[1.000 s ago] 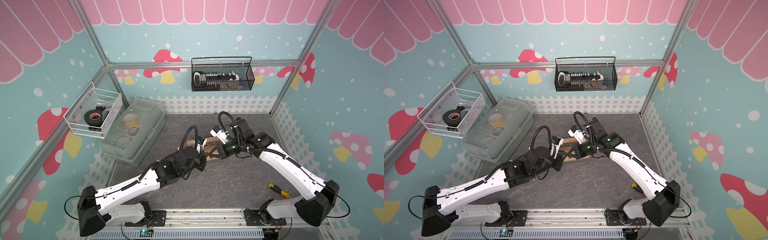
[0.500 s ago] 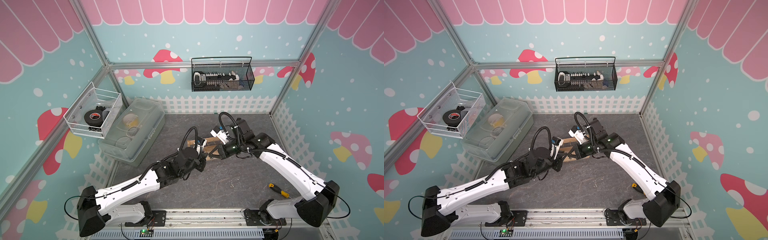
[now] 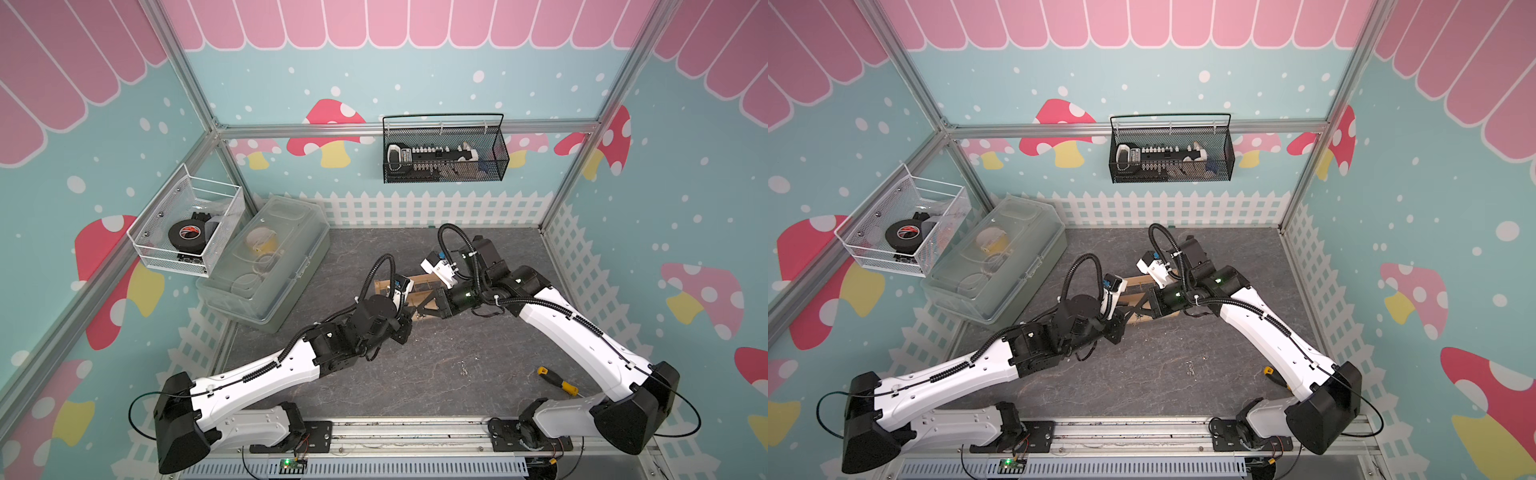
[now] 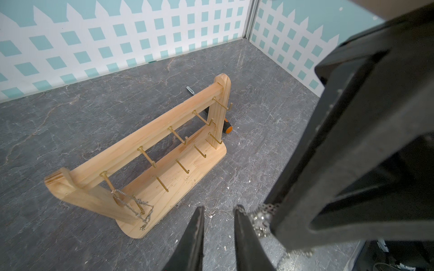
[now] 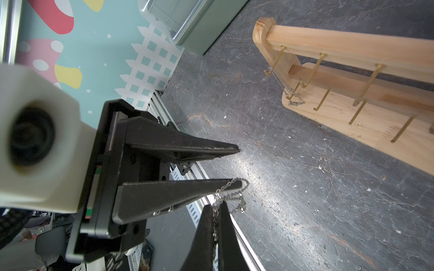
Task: Hang the necklace on the jewelry display stand
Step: Pick up the necklace from the center of the board.
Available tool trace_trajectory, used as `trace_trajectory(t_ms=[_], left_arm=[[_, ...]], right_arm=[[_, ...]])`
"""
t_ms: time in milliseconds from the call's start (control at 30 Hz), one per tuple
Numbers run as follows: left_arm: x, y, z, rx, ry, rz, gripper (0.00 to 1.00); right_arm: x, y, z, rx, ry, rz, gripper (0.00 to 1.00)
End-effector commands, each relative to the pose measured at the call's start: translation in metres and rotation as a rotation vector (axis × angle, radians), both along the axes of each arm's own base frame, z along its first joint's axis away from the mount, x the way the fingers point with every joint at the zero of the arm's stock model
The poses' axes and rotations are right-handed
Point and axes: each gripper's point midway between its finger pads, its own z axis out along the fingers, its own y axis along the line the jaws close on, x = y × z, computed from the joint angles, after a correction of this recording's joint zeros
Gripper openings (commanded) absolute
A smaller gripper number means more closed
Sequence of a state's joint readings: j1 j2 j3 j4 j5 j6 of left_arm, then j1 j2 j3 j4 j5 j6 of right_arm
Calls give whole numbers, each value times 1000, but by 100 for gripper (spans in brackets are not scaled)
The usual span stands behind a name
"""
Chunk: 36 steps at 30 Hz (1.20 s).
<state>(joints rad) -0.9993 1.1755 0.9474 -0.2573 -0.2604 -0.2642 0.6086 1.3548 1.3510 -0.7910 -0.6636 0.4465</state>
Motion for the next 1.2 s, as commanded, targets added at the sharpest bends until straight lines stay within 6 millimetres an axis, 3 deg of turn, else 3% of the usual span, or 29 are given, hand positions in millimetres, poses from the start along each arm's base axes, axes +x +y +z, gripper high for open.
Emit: trace_trajectory(t_ms=[0, 300, 1167], left_arm=[[-1, 3, 13, -22, -50, 1, 24], [-3, -3, 12, -20, -73, -20, 24], [7, 11, 11, -18, -168, 77, 30]], right_arm=[[-2, 0, 6, 21, -8, 3, 5], [-2, 2, 10, 39, -3, 7, 5], [-3, 8, 11, 66, 26, 17, 5]])
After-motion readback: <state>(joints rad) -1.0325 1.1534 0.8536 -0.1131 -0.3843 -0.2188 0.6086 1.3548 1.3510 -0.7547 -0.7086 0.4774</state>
